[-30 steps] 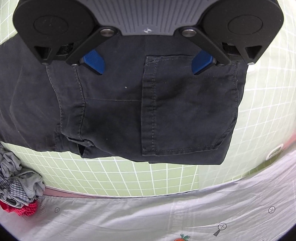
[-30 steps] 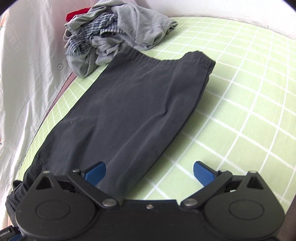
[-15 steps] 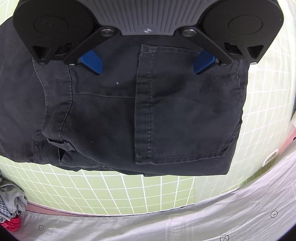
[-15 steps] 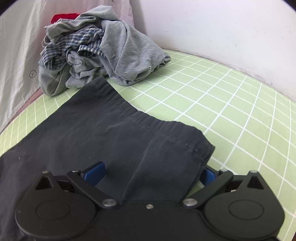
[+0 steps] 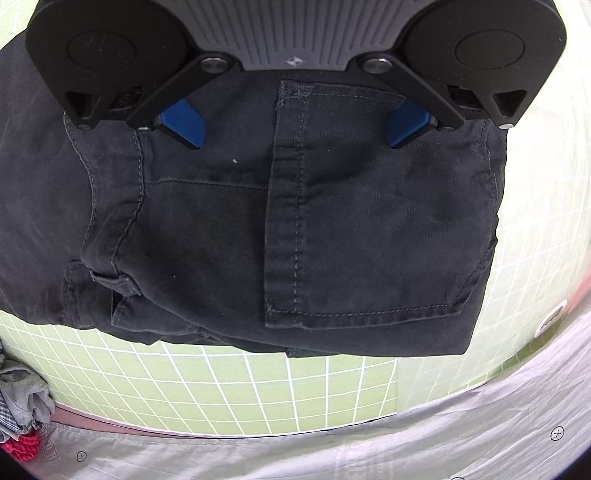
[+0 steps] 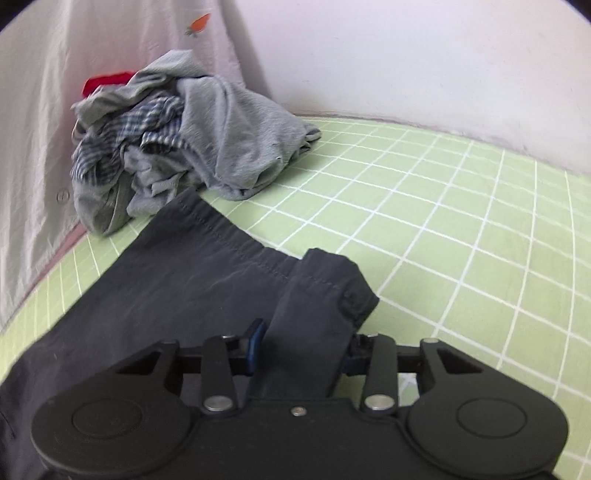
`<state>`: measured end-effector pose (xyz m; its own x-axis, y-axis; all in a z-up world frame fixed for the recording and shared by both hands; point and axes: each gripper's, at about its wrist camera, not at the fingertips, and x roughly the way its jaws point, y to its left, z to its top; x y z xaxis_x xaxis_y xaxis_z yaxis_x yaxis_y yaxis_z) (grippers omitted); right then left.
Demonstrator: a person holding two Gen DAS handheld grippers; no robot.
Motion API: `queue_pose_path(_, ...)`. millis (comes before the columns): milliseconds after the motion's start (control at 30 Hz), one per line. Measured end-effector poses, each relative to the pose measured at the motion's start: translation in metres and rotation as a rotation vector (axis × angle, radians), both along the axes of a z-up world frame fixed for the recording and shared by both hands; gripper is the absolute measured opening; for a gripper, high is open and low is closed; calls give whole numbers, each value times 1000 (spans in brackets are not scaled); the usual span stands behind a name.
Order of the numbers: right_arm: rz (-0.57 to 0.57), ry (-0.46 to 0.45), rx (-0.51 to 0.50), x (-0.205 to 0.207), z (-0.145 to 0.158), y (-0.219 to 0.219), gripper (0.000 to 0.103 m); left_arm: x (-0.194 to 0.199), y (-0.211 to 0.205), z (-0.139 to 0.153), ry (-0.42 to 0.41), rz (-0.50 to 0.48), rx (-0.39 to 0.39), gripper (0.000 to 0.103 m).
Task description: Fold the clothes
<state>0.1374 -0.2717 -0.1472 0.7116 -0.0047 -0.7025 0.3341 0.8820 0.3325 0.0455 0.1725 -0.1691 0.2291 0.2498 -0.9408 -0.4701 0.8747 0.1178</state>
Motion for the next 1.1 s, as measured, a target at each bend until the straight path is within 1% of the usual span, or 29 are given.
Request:
queue_pose_path(133, -96, -53, 329, -10, -8, -29, 25, -3, 0, 2, -5, 3, 1, 103)
queue_pose_path(200, -155, -79, 511, -15, -17, -36, 24, -5, 1, 4, -9, 8, -6, 103)
queue_pose_path(267, -215, -104, 694, -21, -26, -42, 28, -7, 2, 6, -10, 9, -11, 103)
queue_pose_path(300, -239, -87, 703, -20, -28, -40, 35, -8, 2, 7, -9, 5, -10, 103)
queue_pose_path(333, -220, -65, 660, -17, -27, -35, 43, -9, 2, 9, -8, 1, -7, 103)
queue_pose_path(367, -196, -43, 612, -12, -26, -30, 45, -10, 1, 10, -8, -3, -5, 103)
queue_pose_path(400, -155, -39, 552, -8, -22, -23, 47, -12, 1, 12, -9, -6, -4, 103)
queue_pose_path(433, -112, -38, 489, -4, -18, -15, 52, -15, 0, 13, -12, -9, -4, 103)
queue_pose_path(467, -83, -38, 446, -1, -15, -10, 56, -17, 0, 14, -15, -12, -4, 103)
queue_pose_path(500, -56, -37, 405, 2, -11, -5, 63, -20, 0, 15, -19, -15, -5, 103)
queue_pose_path(533, -49, -39, 390, 5, -10, -2, 67, -23, 0, 17, -23, -18, -6, 103)
queue_pose_path(600, -39, -43, 365, 9, -9, 1, 67, -25, 1, 18, -25, -17, -12, 103)
queue_pose_path(633, -34, -46, 353, 11, -9, 3, 58, -26, 2, 18, -26, -16, -16, 103)
queue_pose_path(667, -41, -36, 368, 14, -11, 0, 50, -26, 3, 19, -25, -15, -17, 103)
queue_pose_path(700, -50, -18, 398, 17, -15, -4, 32, -26, 4, 20, -25, -14, -14, 103)
queue_pose_path(733, -64, -2, 439, 18, -20, -8, 23, -27, 4, 21, -25, -15, -10, 103)
queue_pose_path(833, -117, -28, 605, 11, -27, -19, 20, -29, 4, 25, -28, -17, 1, 103)
queue_pose_path(967, -54, -112, 797, 4, -18, -11, 19, -37, 7, 34, -45, 0, 12, 103)
queue_pose_path(1067, 23, -151, 909, 4, -5, 4, 19, -46, 11, 41, -61, 16, 27, 103)
queue_pose_path(1100, 46, -161, 952, 4, -2, 8, 19, -40, 6, 41, -66, 22, 32, 103)
